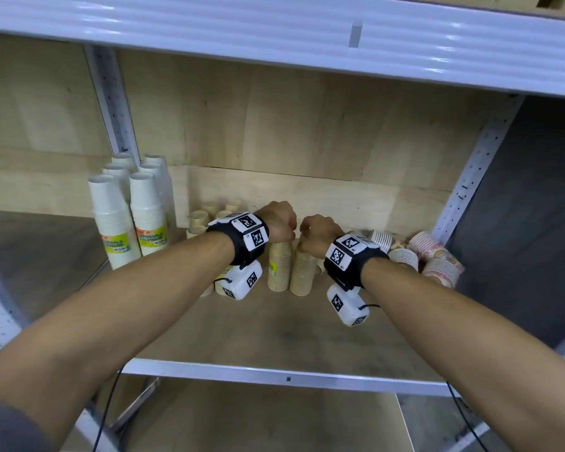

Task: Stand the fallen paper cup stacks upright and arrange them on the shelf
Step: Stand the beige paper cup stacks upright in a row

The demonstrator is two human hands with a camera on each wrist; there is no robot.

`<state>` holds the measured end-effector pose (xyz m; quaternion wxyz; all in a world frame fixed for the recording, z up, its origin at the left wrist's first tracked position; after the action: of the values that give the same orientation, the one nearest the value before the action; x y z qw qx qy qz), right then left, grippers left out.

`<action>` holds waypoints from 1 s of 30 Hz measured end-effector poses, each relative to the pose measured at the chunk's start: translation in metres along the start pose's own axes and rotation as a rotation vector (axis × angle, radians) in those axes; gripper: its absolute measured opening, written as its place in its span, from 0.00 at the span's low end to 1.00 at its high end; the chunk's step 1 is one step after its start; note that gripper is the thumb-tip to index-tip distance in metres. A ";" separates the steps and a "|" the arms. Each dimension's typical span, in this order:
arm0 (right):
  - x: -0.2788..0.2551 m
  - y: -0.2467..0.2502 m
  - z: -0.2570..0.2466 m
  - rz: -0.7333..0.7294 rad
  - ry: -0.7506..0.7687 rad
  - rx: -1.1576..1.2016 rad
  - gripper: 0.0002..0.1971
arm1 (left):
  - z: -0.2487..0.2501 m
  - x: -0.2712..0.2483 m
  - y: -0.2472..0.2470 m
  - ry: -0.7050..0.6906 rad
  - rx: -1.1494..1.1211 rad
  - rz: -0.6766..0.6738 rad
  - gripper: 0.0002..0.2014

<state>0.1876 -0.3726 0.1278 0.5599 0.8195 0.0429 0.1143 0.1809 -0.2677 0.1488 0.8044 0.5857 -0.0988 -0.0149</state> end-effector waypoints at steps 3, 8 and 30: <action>0.001 0.007 0.001 0.054 -0.007 0.031 0.20 | -0.001 0.000 0.000 -0.010 -0.022 -0.017 0.21; 0.000 0.016 0.003 0.071 -0.047 0.008 0.17 | -0.003 0.001 -0.001 -0.039 -0.029 -0.003 0.18; 0.000 0.017 0.002 -0.025 0.037 -0.067 0.23 | -0.008 -0.001 -0.005 0.033 -0.067 0.014 0.21</action>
<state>0.1874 -0.3807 0.1427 0.5878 0.7973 0.0598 0.1237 0.1821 -0.2612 0.1419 0.8251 0.5579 -0.0891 -0.0031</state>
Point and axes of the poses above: each hand's wrist, its own x-axis towards the middle knuckle, its own y-axis out of the back of the hand, z = x × y, the point moved 7 cm from there along x, towards the middle knuckle, and after that the axes turned 7 degrees about z, right-handed, at the moved point
